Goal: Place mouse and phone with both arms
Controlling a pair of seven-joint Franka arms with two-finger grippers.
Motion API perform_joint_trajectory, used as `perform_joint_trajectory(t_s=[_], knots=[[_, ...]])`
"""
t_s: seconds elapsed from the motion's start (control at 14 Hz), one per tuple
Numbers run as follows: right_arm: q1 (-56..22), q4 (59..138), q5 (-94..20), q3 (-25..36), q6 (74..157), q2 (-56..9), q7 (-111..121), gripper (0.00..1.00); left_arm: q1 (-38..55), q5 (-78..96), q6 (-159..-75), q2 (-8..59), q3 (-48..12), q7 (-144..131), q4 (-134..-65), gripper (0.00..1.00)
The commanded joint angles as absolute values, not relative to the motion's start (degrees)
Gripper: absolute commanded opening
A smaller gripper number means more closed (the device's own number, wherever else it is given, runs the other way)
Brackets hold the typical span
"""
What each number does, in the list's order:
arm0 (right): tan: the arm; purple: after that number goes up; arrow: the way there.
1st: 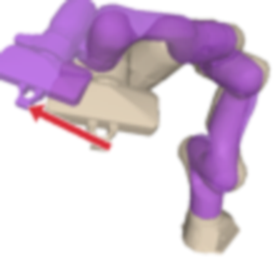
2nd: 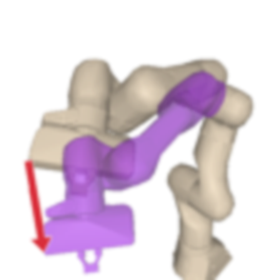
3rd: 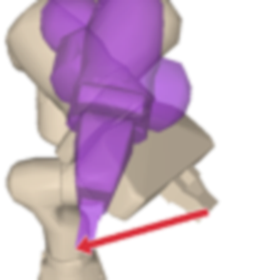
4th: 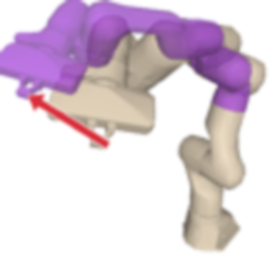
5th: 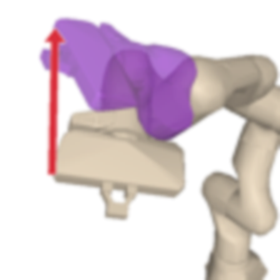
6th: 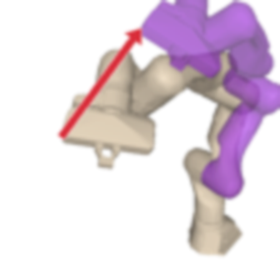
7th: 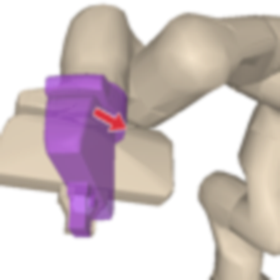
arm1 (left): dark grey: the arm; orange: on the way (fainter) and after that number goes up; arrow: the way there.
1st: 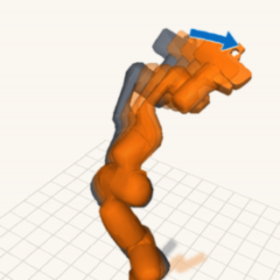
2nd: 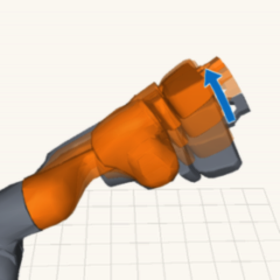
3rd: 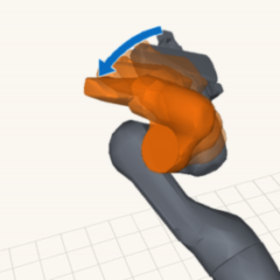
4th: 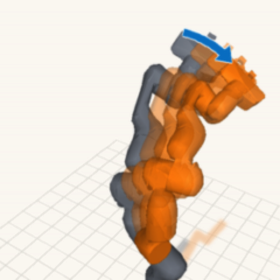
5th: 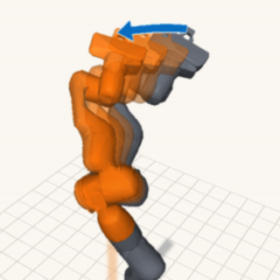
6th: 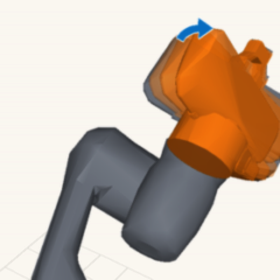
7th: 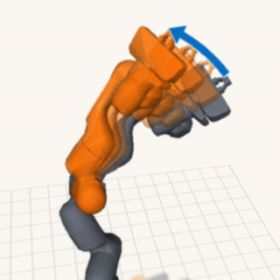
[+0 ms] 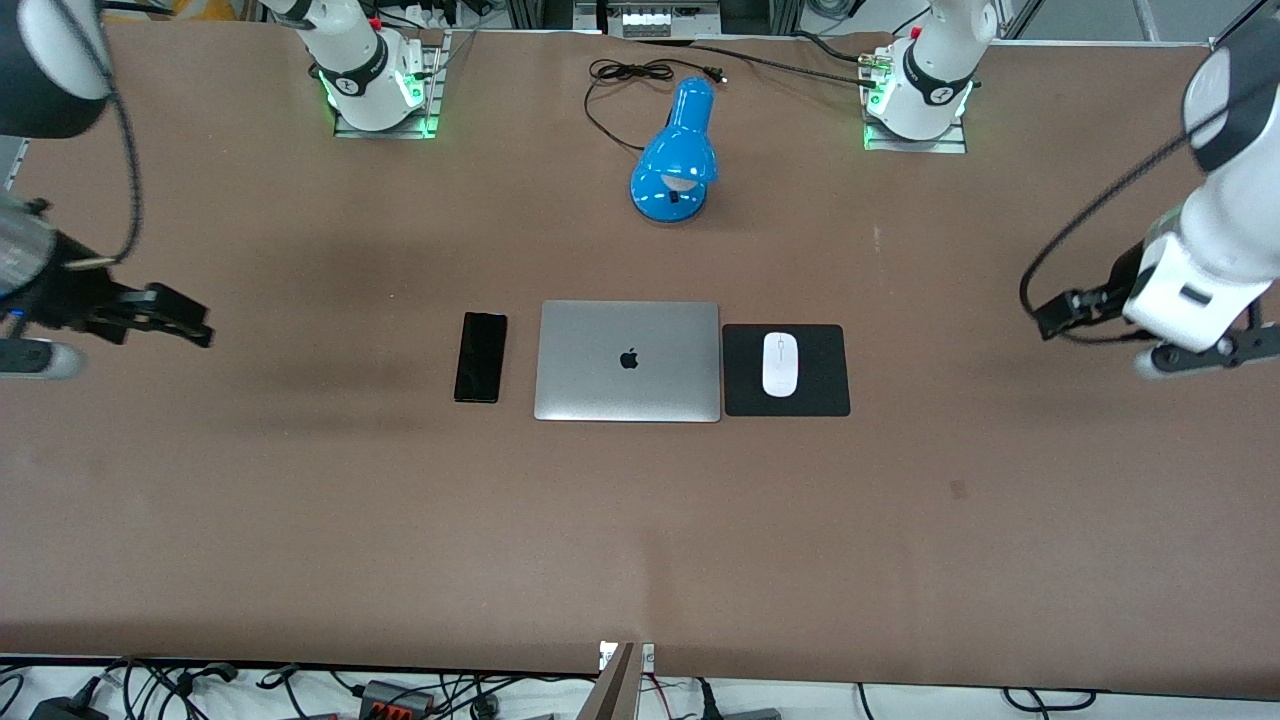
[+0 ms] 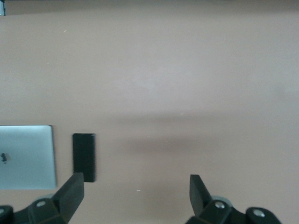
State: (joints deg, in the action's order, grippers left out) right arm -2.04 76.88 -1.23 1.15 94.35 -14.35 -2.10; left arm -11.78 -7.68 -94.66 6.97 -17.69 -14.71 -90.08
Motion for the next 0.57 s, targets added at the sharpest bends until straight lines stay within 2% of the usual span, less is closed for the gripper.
perform_joint_trajectory(t_s=[0.0, 0.14, 0.29, 0.5], knots=[[-0.09, 76.55, -0.79, -0.18, 92.9, -12.66, 1.23, 1.0, -3.89, -6.24, -89.58, 1.33, -9.61, -9.85, -92.37, 1.0], [0.09, 76.73, -0.62, 0.26, 92.9, -12.22, 2.63, 1.0, -3.08, -4.66, -88.07, 0.18, -8.09, -9.93, -94.91, 1.0], [0.18, 77.69, -0.27, 0.26, 93.25, -11.61, 2.72, 1.0, -3.08, -4.22, -89.03, 1.23, -6.95, -9.94, -94.31, 1.0], [0.18, 86.09, 0.53, 0.26, 97.88, -6.53, 2.64, 1.0, -2.99, -0.27, -88.34, -1.13, -6.33, -8.53, -93.78, 1.0]])
